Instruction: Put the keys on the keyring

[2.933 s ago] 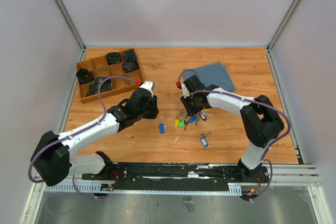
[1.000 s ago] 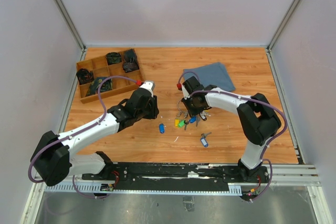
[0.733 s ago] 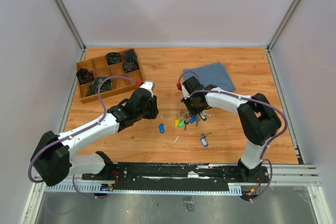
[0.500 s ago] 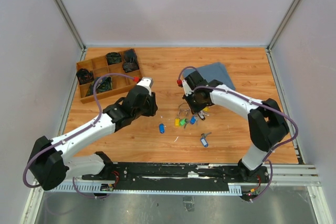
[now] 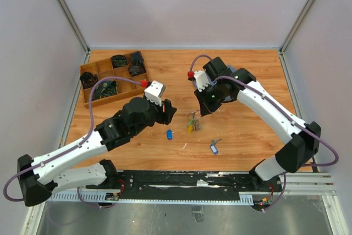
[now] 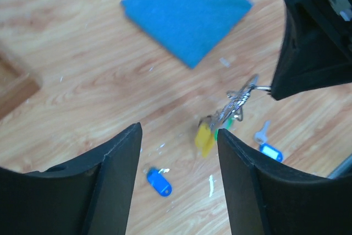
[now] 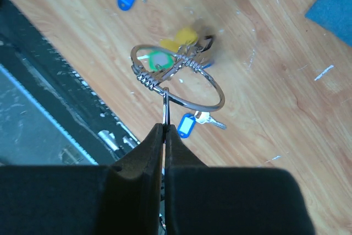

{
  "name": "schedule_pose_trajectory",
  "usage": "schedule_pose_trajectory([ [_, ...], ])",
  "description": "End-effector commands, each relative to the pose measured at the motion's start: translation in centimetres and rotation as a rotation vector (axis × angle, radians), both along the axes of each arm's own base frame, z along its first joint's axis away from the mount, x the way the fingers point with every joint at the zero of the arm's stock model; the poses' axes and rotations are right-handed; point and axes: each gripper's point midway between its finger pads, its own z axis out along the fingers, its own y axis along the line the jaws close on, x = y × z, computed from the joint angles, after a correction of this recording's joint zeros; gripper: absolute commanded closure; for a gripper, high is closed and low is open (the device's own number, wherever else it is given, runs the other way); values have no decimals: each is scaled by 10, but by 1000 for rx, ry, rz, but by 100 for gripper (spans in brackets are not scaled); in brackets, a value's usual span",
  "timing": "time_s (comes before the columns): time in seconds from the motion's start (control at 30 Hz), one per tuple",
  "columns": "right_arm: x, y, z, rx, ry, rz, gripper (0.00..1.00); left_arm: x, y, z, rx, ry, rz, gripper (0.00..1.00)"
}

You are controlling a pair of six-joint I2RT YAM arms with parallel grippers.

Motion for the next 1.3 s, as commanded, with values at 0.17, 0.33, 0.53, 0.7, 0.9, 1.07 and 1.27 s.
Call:
schedule_pose_trajectory([
  [0.17, -40, 0, 88, 177, 2, 69, 99, -33, -28, 97, -82, -344, -177, 30],
  [0.33, -50, 3, 119, 244, -6, 86, 99, -42, -45, 113, -37, -420, -235, 27],
  [0.53, -58, 4, 136, 280, 2, 87, 99, -56, -65, 128, -10, -488, -290, 26],
  [0.7, -63, 2, 144, 290, 6, 87, 99, -65, -78, 126, 18, -512, -340, 26],
  [0.9, -70, 2, 154, 315, 10, 96, 99, -67, -87, 119, 72, -541, -368, 28],
  [1.07, -76, 2, 161, 340, 19, 100, 99, -60, -89, 118, 120, -585, -336, 30],
  [1.27, -81, 1, 162, 353, 26, 102, 99, -56, -93, 133, 133, -648, -311, 32],
])
